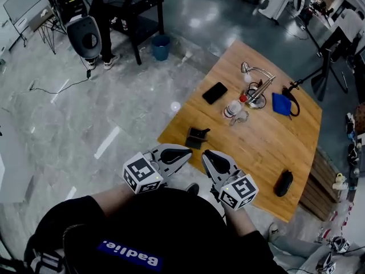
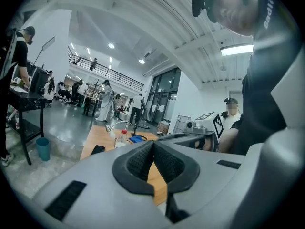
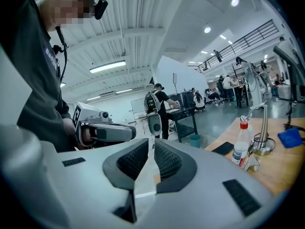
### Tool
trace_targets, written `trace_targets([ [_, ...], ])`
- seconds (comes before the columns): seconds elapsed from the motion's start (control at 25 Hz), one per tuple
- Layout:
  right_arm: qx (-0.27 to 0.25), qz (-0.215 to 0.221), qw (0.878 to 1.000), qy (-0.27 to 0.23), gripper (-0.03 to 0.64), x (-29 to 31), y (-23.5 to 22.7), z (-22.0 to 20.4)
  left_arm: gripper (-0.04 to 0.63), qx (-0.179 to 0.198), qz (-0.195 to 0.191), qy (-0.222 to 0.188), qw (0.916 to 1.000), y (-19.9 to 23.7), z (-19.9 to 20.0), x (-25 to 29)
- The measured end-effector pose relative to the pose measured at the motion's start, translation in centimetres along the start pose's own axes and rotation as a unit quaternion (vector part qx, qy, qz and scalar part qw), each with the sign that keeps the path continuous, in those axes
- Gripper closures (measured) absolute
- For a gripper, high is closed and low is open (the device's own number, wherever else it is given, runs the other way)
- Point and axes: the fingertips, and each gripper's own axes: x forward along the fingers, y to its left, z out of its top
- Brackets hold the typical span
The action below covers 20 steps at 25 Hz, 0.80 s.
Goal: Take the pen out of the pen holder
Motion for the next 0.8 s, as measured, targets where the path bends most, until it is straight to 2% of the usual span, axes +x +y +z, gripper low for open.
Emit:
trace_targets([
  [0.56, 0.011, 0.014, 0.998, 0.057, 0.522, 1.4, -7.5, -2.2, 0.586, -0.012, 0.064, 0.0, 0.9979, 1.2, -1.0, 0.8],
  [0.8, 0.003, 0.014, 0.995, 0.103, 0.502, 3.0, -10.4, -4.1, 0.586, -0.022, 0.082, 0.001, 0.9964, 1.8, -1.8, 0.5],
])
